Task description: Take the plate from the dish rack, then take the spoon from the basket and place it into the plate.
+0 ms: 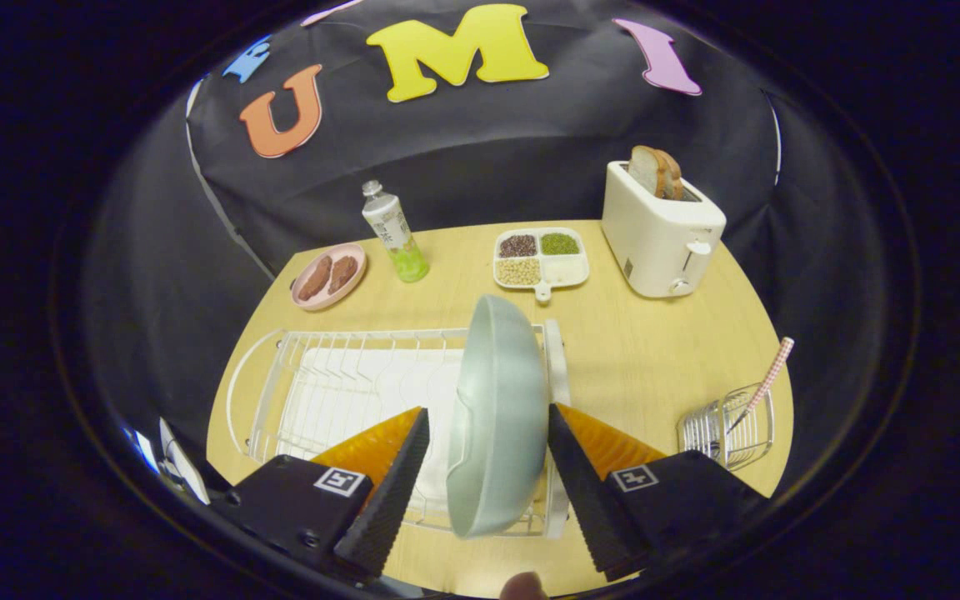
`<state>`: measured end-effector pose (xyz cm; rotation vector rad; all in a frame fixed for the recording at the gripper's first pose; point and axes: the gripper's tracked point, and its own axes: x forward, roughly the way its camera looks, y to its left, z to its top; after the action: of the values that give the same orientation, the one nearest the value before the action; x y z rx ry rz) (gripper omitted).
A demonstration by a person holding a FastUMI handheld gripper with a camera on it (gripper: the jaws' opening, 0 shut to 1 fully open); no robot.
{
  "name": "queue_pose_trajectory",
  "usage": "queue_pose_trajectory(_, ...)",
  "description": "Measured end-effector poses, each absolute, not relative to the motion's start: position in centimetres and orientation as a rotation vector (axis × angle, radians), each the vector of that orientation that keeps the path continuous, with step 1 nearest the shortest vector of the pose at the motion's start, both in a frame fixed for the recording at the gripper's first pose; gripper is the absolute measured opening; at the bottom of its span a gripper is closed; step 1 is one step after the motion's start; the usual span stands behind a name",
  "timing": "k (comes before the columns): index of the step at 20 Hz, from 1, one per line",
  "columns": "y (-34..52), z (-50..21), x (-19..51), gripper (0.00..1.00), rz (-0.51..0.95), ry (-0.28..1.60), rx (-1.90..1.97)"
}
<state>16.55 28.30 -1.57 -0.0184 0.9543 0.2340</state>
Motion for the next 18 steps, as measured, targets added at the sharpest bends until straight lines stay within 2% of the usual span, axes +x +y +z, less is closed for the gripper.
queue_pose_trajectory(6,27.9,-2.5,17.4,0.61,0.142,0.986,-0.048)
queue_pose_trajectory(9,28.1,-3.1,16.9,0.41,0.106,1.034,-0.026)
queue_pose_trajectory(18,27.2,-0.8,16.3,0.34,-0.047,1.023,-0.143)
